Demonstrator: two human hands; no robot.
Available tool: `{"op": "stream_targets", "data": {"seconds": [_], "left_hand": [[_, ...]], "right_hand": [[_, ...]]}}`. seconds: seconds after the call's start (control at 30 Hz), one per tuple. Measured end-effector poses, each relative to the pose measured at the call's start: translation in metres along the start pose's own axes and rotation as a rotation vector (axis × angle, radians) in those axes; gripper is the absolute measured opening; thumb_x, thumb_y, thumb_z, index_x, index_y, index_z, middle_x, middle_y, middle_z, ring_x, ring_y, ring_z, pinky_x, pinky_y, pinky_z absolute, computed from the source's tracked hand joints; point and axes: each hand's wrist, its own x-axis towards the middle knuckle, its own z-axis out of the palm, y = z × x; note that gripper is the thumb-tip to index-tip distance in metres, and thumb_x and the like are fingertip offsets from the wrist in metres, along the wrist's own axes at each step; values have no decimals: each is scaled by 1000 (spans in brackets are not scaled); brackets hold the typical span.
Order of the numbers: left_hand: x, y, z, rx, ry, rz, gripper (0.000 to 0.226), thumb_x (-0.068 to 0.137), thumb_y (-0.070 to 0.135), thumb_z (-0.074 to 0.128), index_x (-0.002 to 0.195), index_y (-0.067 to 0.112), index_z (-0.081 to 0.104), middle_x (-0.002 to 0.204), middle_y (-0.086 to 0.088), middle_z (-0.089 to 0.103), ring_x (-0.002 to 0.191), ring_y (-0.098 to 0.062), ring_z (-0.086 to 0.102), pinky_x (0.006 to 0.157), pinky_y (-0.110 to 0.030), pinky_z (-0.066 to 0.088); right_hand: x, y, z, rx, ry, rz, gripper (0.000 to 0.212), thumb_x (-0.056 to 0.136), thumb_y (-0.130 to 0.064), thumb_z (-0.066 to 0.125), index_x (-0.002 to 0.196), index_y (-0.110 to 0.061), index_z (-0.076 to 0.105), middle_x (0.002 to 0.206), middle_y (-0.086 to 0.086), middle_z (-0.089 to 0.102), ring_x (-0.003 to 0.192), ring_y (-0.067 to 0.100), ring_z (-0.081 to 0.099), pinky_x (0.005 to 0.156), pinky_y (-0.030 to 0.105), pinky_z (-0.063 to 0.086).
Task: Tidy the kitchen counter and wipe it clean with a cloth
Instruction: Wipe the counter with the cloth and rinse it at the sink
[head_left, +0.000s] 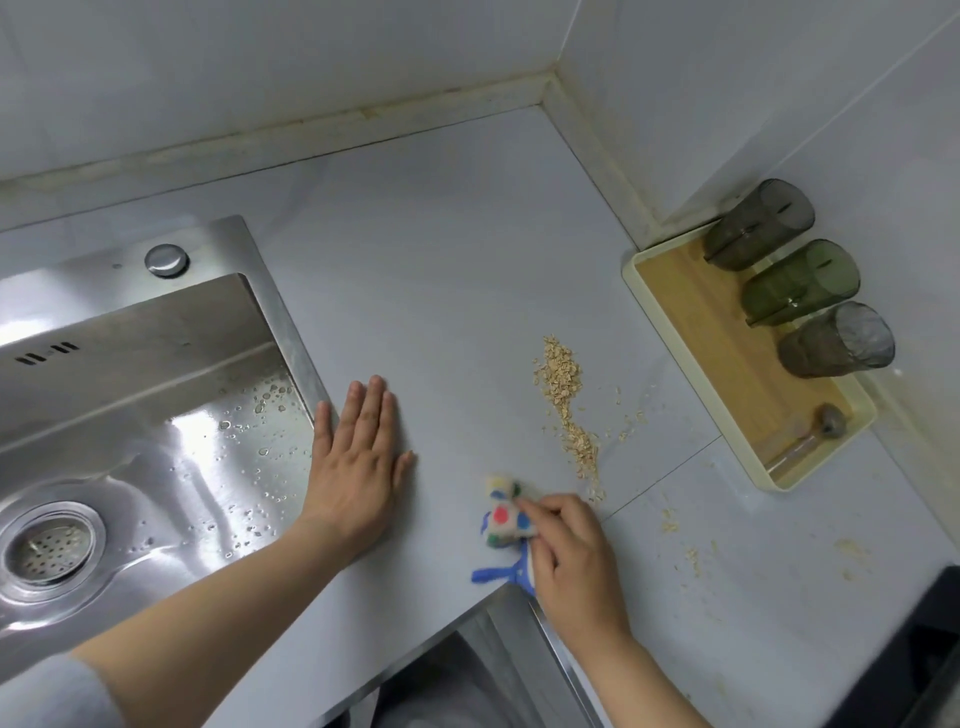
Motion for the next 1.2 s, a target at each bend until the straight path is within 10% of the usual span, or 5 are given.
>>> {"op": "stream_targets", "data": {"seconds": [0.27, 0.5, 0.8, 0.97, 1.2], "left_hand": [[0, 17, 4, 14, -30, 33, 68, 94, 44, 29, 144, -2, 32, 154, -17, 26, 143, -30, 15, 115, -47, 4], [20, 24, -9, -5, -29, -19, 72, 95, 48, 22, 147, -1, 28, 157, -16, 20, 145, -32, 17, 115, -45, -1], [54, 48, -10, -59, -68, -183, 92, 76, 66, -13, 148, 7, -12, 156, -5, -21, 146, -26, -16, 115, -44, -10], [55, 43, 4, -31, -91, -167, 83, 95, 62, 10, 144, 1, 35, 156, -8, 21, 148, -23, 0, 113, -42, 1], [50, 43, 2, -46, -69, -156, 76, 95, 60, 17, 146, 5, 28, 156, -9, 25, 148, -20, -8, 114, -43, 3]], "right_hand": [[-7, 16, 8, -108, -56, -25, 36, 89, -20, 39, 110, -12, 67, 100, 1, 56, 89, 13, 49, 77, 20, 47], [45, 36, -43, 107, -83, 167, 30, 86, 3, 53, 105, -13, 70, 98, -10, 55, 92, 2, 54, 79, 3, 39], [209, 31, -91, 114, -25, -95, 26, 82, 0, 58, 97, -16, 71, 94, -5, 65, 89, 14, 60, 76, 32, 51], [268, 37, -51, 27, -159, -180, 25, 83, -4, 57, 100, -15, 72, 98, 3, 68, 96, 23, 59, 81, 37, 48], [232, 48, -7, 82, -256, -170, 35, 84, 1, 54, 109, -17, 70, 116, -2, 65, 111, 16, 55, 98, 30, 43]]}}
